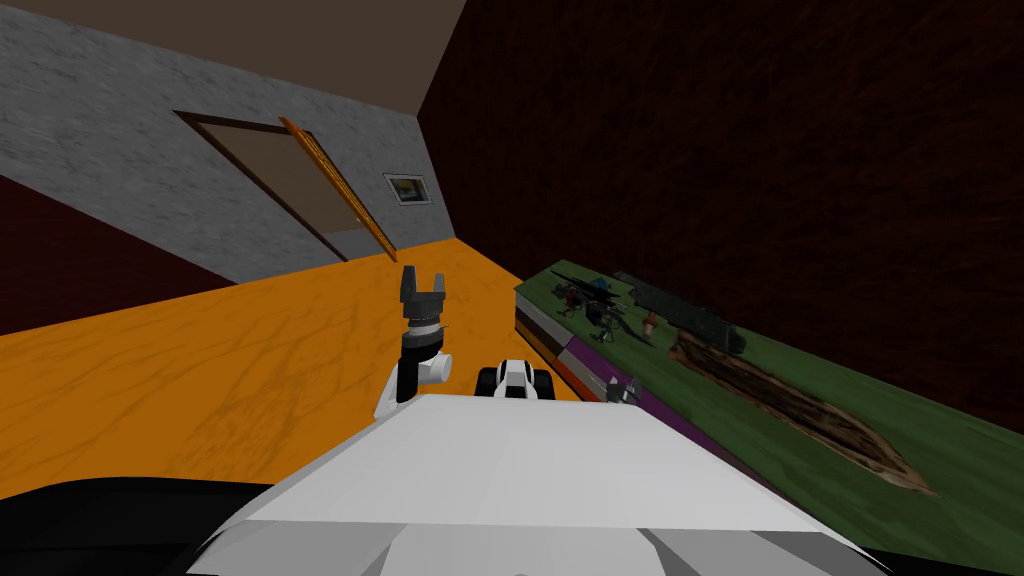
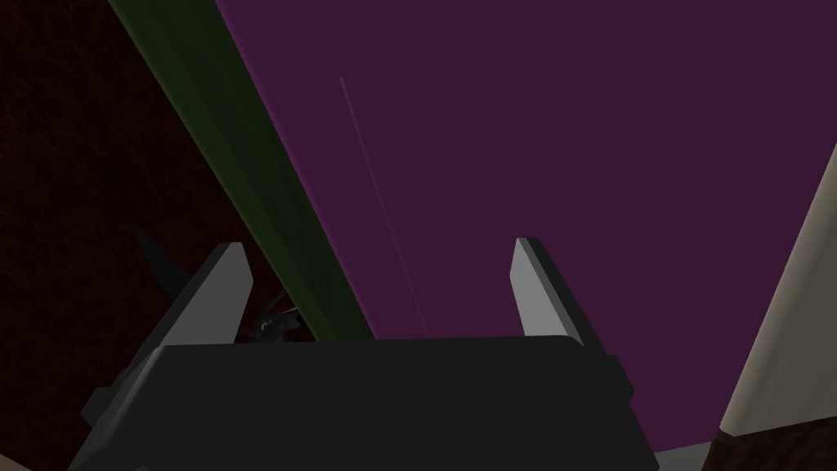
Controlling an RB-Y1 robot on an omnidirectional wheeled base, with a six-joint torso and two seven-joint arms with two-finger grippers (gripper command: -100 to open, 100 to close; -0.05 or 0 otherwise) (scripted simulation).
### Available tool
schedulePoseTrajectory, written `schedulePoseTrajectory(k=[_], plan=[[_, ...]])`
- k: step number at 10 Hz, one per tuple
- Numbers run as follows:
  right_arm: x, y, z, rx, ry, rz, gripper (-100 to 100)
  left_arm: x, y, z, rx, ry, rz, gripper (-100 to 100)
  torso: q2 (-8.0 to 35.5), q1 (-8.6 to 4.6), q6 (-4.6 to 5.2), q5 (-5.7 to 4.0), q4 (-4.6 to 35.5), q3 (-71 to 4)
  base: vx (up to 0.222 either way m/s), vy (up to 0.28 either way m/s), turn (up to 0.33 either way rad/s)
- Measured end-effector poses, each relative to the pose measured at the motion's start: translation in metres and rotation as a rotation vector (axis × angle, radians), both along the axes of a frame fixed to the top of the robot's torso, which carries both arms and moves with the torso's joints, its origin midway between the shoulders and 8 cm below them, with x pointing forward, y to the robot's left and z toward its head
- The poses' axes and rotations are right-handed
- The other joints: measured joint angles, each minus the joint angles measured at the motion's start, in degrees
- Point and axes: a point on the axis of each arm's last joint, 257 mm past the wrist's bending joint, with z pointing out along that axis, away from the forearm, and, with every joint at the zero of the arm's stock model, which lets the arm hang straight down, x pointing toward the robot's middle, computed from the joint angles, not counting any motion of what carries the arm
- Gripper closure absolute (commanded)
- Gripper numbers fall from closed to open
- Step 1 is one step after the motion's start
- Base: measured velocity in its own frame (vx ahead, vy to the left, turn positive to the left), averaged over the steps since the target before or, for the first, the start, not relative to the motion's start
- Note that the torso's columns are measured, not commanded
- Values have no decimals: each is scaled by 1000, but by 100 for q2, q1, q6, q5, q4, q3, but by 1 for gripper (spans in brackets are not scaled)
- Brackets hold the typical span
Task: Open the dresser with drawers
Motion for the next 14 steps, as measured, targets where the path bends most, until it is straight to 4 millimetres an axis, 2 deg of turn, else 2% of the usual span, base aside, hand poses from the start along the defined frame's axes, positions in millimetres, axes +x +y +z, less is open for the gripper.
schedulePoseTrajectory(k=[2,3,5,7,12,14], plan=[[3,-7,8,-17,-15,0,100,0,0,0,0,0,0,0,1,-9,2,-45,-17,11,-75,87,-14],[4,-8,10,-18,-16,3,100,0,0,0,0,0,0,0,20,22,9,-36,-13,18,-85,163,-20],[-1,-2,-1,8,10,11,100,0,0,0,0,0,0,0,35,59,13,58,22,4,-115,152,-20],[-3,-2,-4,17,20,16,100,0,0,0,0,0,0,0,12,31,7,53,21,-8,-63,88,-21],[-7,2,0,14,13,34,100,0,0,0,0,0,0,0,36,60,6,61,26,2,-112,141,-38],[-12,0,-6,24,29,12,100,0,0,0,0,0,0,0,11,23,-14,44,24,-7,-162,22,331]])
